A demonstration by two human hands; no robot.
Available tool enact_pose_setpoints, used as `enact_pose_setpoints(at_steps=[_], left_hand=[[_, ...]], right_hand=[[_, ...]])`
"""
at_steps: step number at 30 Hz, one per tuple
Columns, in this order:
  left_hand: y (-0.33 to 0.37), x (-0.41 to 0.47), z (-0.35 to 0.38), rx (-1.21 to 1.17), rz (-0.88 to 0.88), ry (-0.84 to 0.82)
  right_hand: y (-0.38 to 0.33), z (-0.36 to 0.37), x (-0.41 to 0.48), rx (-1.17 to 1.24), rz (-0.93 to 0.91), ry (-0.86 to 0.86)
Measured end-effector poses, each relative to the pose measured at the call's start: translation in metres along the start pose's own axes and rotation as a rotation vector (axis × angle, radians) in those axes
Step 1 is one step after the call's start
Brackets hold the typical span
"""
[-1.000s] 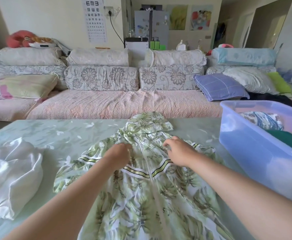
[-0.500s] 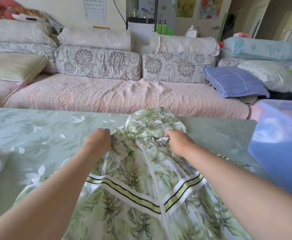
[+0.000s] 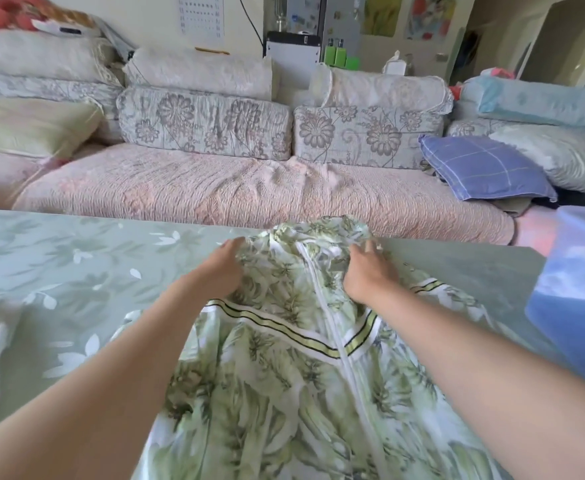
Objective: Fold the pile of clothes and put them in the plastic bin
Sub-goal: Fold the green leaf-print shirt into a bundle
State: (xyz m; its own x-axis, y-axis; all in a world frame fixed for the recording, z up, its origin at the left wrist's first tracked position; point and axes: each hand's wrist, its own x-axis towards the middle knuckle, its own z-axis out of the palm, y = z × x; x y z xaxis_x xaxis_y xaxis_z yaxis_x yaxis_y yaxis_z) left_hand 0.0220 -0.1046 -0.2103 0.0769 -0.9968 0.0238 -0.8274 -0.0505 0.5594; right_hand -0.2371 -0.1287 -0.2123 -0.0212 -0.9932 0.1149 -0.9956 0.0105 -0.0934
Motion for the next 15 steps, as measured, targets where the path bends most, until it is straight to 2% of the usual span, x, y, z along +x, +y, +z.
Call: enact_pose_setpoints(at_steps=[3, 5, 8, 10, 11, 13, 15], left_hand=[[-0.009, -0.011, -0.023, 0.052, -0.031, 0.016], [-0.018, -0.024, -0.041, 0.102, -0.082, 0.049], [-0.038, -0.045, -0.064, 0.229, -0.258, 0.037], [-0.047, -0.065, -0.082, 0.322, -0.417, -0.113], [-0.051, -0.076, -0.091, 0.362, -0.462, -0.239], [-0.058, -0.095, -0.105, 0.425, -0.481, -0.484], [-0.068, -0.104, -0.112, 0.534, -0.434, -0.543]], right_hand=[[-0.034, -0.008, -0.017, -0.089, -0.143, 0.115], [-0.063, -0.015, -0.028, -0.028, -0.319, 0.182], [-0.114, -0.023, -0.048, 0.074, -0.561, 0.119], [-0.145, -0.024, -0.060, 0.107, -0.655, 0.010], [-0.160, -0.023, -0.065, 0.114, -0.692, -0.038], [-0.183, -0.018, -0.075, 0.109, -0.737, -0.089], [-0.197, -0.012, -0.083, 0.098, -0.743, -0.145]])
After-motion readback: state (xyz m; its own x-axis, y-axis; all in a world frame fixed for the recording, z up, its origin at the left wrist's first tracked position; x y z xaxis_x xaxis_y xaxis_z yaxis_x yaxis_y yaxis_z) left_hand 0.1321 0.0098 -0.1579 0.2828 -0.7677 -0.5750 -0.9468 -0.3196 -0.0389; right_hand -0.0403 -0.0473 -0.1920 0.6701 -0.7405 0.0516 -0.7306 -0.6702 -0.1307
